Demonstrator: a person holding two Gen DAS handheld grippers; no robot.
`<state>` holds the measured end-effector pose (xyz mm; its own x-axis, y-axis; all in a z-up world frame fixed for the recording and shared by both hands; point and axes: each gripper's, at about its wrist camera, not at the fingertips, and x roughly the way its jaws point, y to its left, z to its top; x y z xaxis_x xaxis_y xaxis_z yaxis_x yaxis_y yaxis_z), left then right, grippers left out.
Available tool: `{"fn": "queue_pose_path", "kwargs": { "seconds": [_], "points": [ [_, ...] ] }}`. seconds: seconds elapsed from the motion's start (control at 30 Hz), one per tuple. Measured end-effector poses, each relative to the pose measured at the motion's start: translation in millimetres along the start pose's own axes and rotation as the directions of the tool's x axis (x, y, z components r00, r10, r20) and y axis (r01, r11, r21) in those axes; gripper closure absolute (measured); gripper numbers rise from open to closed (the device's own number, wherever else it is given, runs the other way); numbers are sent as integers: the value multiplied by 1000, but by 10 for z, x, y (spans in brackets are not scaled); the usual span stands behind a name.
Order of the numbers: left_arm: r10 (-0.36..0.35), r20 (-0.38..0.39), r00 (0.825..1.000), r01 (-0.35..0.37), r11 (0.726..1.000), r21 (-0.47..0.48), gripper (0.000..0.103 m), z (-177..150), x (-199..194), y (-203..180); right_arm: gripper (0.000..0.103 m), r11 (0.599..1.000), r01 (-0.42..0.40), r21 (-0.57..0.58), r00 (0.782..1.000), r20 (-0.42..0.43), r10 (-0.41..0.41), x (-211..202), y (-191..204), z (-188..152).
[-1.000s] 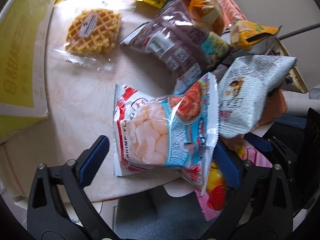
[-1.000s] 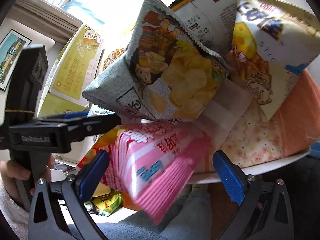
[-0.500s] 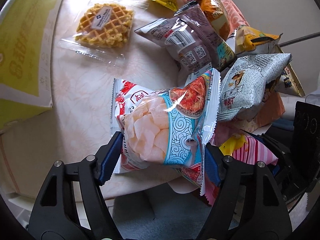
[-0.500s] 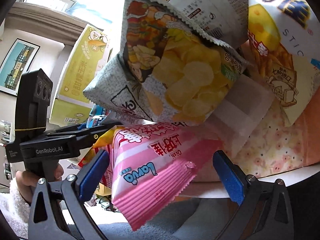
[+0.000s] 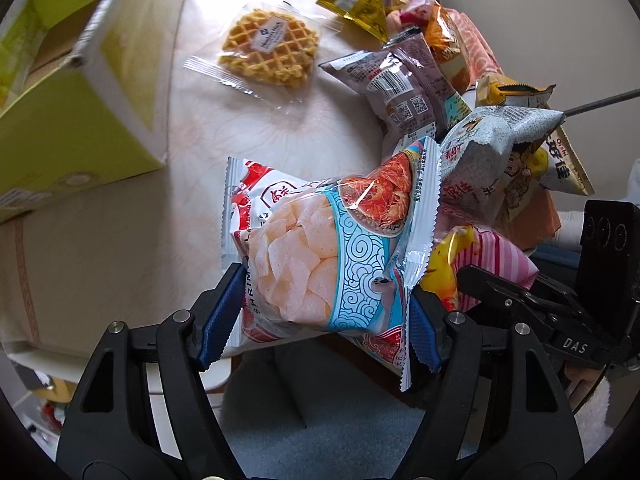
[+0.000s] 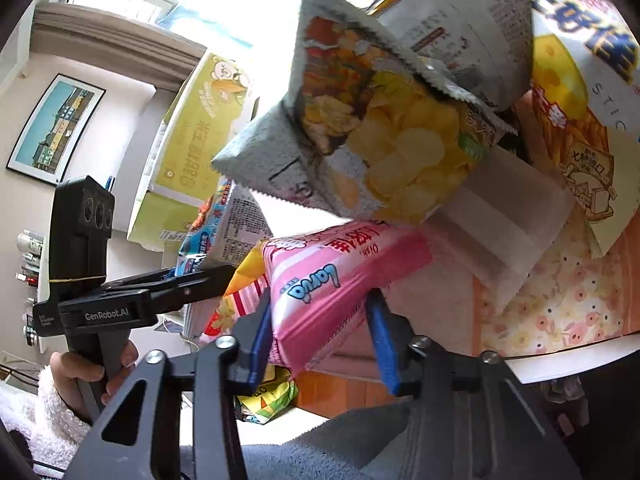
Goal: Organize snacks
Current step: 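Grasp the white-blue shrimp chip bag with the left gripper while the right grasps the pink wafer bag, then carry both bags into the yellow-green box and open both grippers to release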
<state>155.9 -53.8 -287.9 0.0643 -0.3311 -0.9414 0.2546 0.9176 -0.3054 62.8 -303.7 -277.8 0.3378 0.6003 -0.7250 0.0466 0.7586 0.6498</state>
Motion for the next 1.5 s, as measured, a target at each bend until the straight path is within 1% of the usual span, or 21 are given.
{"fn": "queue_pose_path", "kwargs": {
  "seconds": [0.03, 0.17, 0.23, 0.27, 0.43, 0.53, 0.57, 0.67, 0.8, 0.87, 0.93, 1.03, 1.13, 1.23, 1.3, 1.37, 1.5],
  "points": [
    [-1, 9, 1000, 1, 1000, -6, 32, -20, -44, 16, 67, 1000, 4, -4, 1000, 1, -4, 14, 40, 9],
    [13, 51, 999, -11, 1000, -28, 32, -126, -263, 55, 70, 1000, 2, -29, 1000, -1, -2, 37, 182, -67],
    [22, 77, 997, -18, 999, -40, 32, -170, -371, 74, 72, 999, -18, -42, 1000, 1, 18, 20, 262, -78],
    [24, 91, 996, -20, 999, -49, 32, -162, -415, 69, 75, 999, -24, -48, 1000, 2, 24, 18, 305, -77],
    [42, 154, 987, -26, 994, -107, 32, -229, -668, 182, 76, 994, -56, -93, 998, -7, 55, 72, 542, -54],
    [38, 194, 980, -9, 989, -151, 32, -290, -851, 285, 76, 989, -100, -105, 995, -3, 100, 74, 679, -17],
    [39, 213, 976, -5, 987, -161, 32, -299, -922, 300, 76, 987, -113, -113, 994, -1, 113, 111, 758, 23],
    [70, 274, 959, -19, 983, -184, 32, -341, -1174, 349, 76, 979, -133, -154, 991, 9, 136, 45, 886, 105],
    [112, 344, 932, -34, 974, -225, 32, -317, -1488, 449, 76, 964, -169, -207, 984, 17, 177, -54, 1153, 262],
    [134, 377, 917, -40, 968, -246, 32, -279, -1640, 514, 76, 953, -178, -246, 982, 18, 188, -74, 1304, 411],
    [154, 408, 900, -46, 964, -263, 32, -213, -1798, 601, 76, 939, -181, -291, 980, 21, 196, -69, 1461, 558],
    [193, 436, 879, -71, 957, -282, 32, -69, -1991, 759, 76, 919, -180, -350, 979, 25, 201, -56, 1651, 762],
    [217, 445, 869, -91, 953, -288, 32, 99, -2134, 973, 76, 902, -178, -394, 978, 28, 205, 28, 1862, 958],
    [228, 445, 866, -105, 953, -284, 32, 305, -2205, 1209, 76, 891, -184, -415, 976, 27, 214, 194, 2066, 1144],
    [227, 442, 868, -108, 954, -278, 32, 482, -2214, 1387, 76, 889, -182, -420, 976, 29, 214, 287, 2177, 1234],
    [222, 428, 876, -110, 956, -271, 32, 680, -2191, 1588, 76, 890, -174, -421, 977, 39, 209, 403, 2294, 1324],
    [196, 402, 895, -102, 965, -242, 32, 1067, -2103, 1908, 76, 906, -160, -391, 979, 52, 195, 652, 2455, 1520]
  ]
}}
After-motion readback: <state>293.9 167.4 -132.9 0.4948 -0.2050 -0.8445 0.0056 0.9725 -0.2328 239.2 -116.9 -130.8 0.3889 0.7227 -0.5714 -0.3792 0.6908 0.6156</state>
